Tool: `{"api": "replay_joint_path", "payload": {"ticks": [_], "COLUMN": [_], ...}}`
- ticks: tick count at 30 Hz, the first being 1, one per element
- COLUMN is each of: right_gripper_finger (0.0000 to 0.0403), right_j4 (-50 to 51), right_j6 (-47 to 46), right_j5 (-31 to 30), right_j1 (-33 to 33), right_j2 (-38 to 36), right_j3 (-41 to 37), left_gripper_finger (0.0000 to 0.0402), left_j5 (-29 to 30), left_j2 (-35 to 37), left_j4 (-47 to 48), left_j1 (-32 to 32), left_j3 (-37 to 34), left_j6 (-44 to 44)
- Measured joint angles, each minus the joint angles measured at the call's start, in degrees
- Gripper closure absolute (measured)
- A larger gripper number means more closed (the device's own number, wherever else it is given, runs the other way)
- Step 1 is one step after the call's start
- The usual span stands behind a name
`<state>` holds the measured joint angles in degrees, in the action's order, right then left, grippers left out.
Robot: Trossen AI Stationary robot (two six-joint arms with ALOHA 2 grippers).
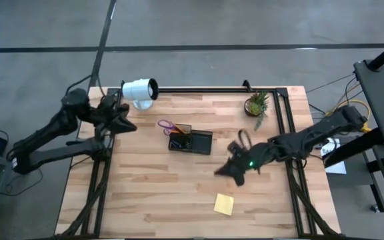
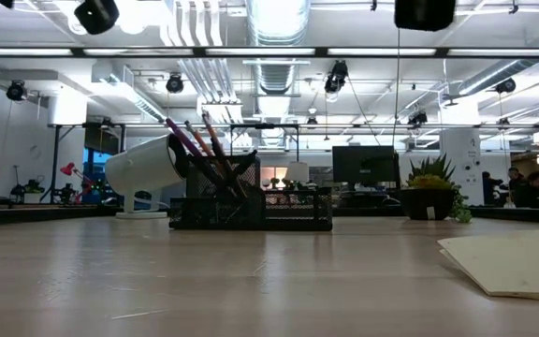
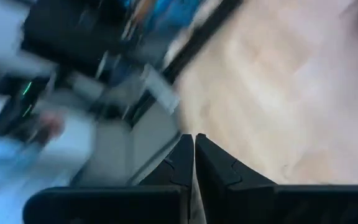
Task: Pick and place office supplies into organizer
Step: Put the yellow sticky note into the black desk organizer
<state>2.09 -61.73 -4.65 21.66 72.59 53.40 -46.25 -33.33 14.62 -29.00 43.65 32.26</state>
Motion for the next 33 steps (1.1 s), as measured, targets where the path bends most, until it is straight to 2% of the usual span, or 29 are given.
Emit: {"api": "replay_joint_path", "payload": {"ticks": [3, 7, 10, 14, 19, 22, 26, 33], "right_gripper_finger": [0.0394, 0.0394, 0.0394, 0.0394, 0.0388, 0.0365, 0.0309, 0.0217], "right_j4": [0.8, 2.2, 2.0, 1.8, 6.7, 14.2, 19.4, 20.1], "right_j6": [-4.9, -5.0, -7.8, -12.8, -14.6, -14.5, -11.7, -2.9], "right_j5": [6.5, 7.7, 9.6, 16.9, 18.3, 18.2, 18.2, 18.1], "right_j1": [0.3, 3.1, 5.0, 5.3, 5.4, 5.3, 5.5, 6.1], "right_j2": [3.2, 7.8, 10.9, 15.9, 19.0, 19.4, 19.1, 23.2], "right_j3": [-0.5, 0.0, 0.3, 0.4, 1.1, 2.1, 3.4, 3.7], "left_gripper_finger": [0.0391, 0.0391, 0.0391, 0.0391, 0.0391, 0.0391, 0.0391, 0.0391], "left_j5": [-0.8, -1.0, -1.4, -1.2, 4.1, 8.9, 13.3, 18.0], "left_j2": [-2.1, -3.1, -4.0, -5.8, -7.6, -8.9, -10.9, -16.8], "left_j4": [-5.2, -5.2, -5.0, -5.5, -5.1, -5.1, -4.7, -2.8], "left_j1": [1.5, 4.4, 8.9, 15.6, 23.7, 27.5, 31.5, 38.4], "left_j3": [-2.5, -5.0, -7.5, -9.3, -10.5, -11.0, -11.3, -11.4], "left_j6": [0.1, -1.1, -1.1, -1.6, -4.4, -6.0, -6.9, -11.5]}}
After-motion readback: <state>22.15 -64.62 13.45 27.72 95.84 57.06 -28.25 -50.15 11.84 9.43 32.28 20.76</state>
